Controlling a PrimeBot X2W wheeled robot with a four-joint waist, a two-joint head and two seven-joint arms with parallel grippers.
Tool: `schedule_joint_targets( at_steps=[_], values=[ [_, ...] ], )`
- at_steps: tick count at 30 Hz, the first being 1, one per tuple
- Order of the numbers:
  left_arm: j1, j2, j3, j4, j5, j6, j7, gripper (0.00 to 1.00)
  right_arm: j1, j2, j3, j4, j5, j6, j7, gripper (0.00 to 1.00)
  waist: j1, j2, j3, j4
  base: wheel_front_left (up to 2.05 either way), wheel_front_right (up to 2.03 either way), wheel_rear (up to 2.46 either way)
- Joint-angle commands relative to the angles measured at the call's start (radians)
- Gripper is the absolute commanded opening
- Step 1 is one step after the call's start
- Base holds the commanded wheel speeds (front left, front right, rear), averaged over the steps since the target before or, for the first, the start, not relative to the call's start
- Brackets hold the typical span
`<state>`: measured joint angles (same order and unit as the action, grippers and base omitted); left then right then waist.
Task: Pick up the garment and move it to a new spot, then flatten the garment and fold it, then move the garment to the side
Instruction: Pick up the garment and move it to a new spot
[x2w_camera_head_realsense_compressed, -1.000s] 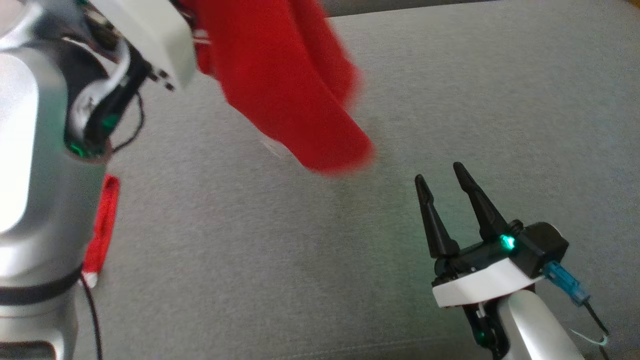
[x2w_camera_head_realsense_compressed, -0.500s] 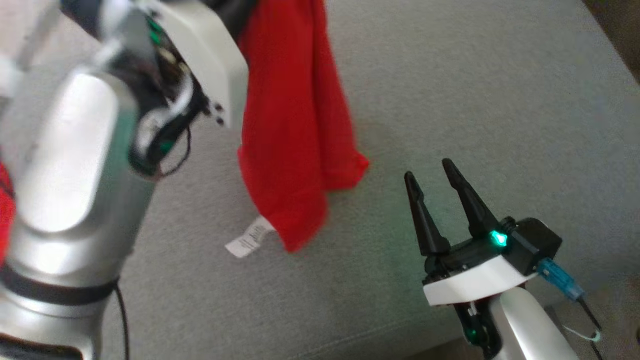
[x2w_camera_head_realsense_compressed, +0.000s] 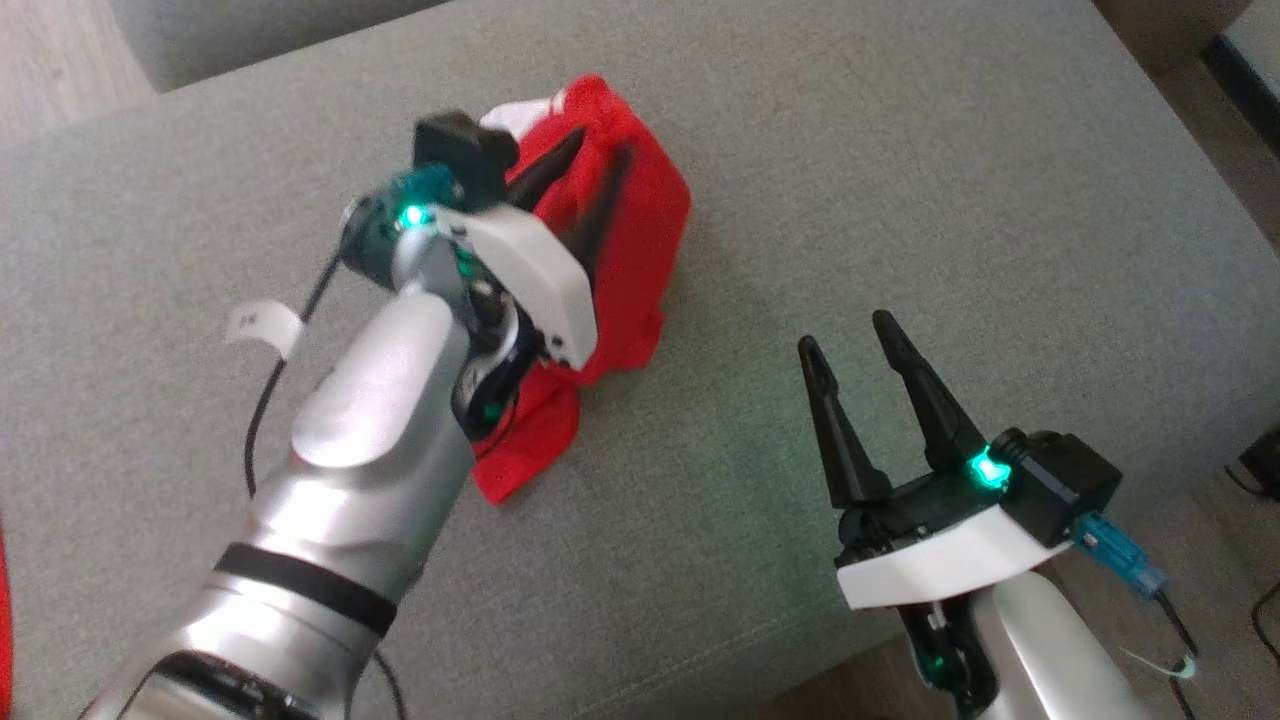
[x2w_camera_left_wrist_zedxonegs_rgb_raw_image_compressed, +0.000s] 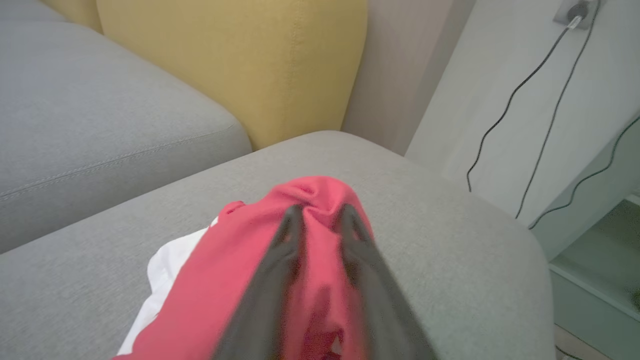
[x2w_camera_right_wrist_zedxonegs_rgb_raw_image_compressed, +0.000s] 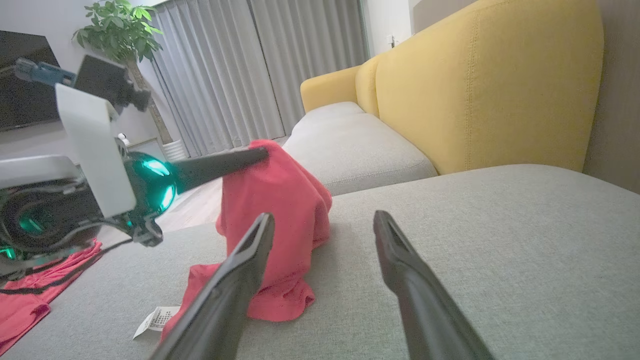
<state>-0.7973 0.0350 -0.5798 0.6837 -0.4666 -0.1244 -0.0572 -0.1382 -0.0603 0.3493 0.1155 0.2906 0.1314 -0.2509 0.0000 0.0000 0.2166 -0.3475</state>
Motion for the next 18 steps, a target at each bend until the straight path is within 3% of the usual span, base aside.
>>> schedule_joint_targets(
  at_steps=[1, 4, 8, 14, 18],
  values=[
    [-0.048, 0.018, -0.016, -0.008, -0.030, -0.005, -0.037, 1.00, -0.016, 0.010, 0.022, -0.029, 0.005, -0.001, -0.011, 1.00, 0.0000, 0.0000, -0.016, 0.000, 0.00, 0.00, 0.00],
    [-0.035, 0.016, -0.130, -0.053, -0.124, -0.006, -0.096, 1.00, -0.003, 0.010, 0.008, -0.025, -0.001, -0.001, -0.011, 1.00, 0.0000, 0.0000, -0.032, 0.012, 0.00, 0.00, 0.00],
    [-0.009, 0.016, -0.212, -0.106, -0.201, 0.013, -0.157, 1.00, 0.017, 0.010, -0.010, -0.014, -0.023, -0.001, -0.011, 1.00, 0.0000, 0.0000, -0.067, 0.042, 0.00, 0.00, 0.00],
    [0.088, 0.020, -0.201, -0.168, -0.199, 0.129, -0.199, 1.00, 0.043, 0.010, -0.054, -0.002, -0.068, -0.001, -0.011, 1.00, 0.0000, 0.0000, -0.118, 0.094, 0.00, 0.00, 0.00],
    [0.213, 0.081, -0.141, -0.223, -0.183, 0.210, -0.204, 1.00, 0.063, 0.010, -0.086, -0.002, -0.094, -0.001, -0.011, 1.00, 0.0000, 0.0000, -0.146, 0.129, 0.00, 0.00, 0.00]
  ],
)
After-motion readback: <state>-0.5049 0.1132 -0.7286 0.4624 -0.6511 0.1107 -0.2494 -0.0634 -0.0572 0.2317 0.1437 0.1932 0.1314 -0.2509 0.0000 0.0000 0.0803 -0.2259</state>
